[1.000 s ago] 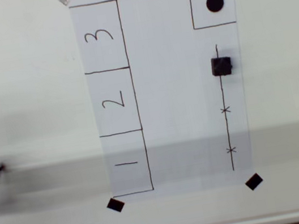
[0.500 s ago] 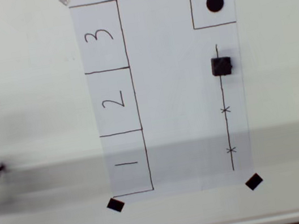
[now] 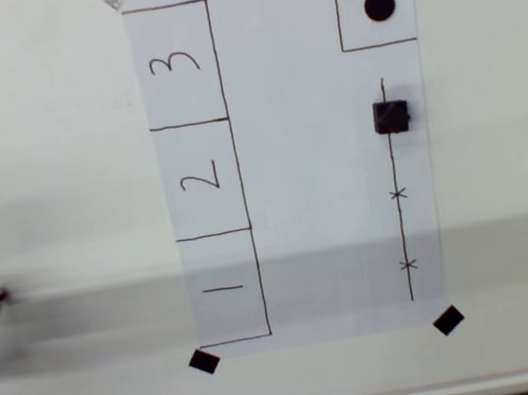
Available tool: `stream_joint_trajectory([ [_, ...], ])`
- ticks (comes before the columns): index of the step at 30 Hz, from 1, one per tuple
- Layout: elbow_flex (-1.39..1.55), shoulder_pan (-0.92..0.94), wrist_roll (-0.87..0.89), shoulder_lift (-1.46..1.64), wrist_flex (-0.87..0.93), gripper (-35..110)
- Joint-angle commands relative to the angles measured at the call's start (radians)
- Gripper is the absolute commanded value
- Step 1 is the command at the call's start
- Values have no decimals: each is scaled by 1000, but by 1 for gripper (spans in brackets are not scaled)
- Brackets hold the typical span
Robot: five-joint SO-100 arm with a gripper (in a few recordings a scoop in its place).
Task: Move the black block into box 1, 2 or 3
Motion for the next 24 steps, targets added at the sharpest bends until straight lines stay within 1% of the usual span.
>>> stream_joint_trajectory([
  [1,-140,15,-2,-55,-5,2],
  [4,-219,14,20,-115,-6,13],
  [9,-305,23,37,-207,-23,19],
  [13,-374,52,46,-322,-61,20],
  [18,-476,115,8,-494,-94,21],
  [24,-600,153,-18,-712,-161,24],
])
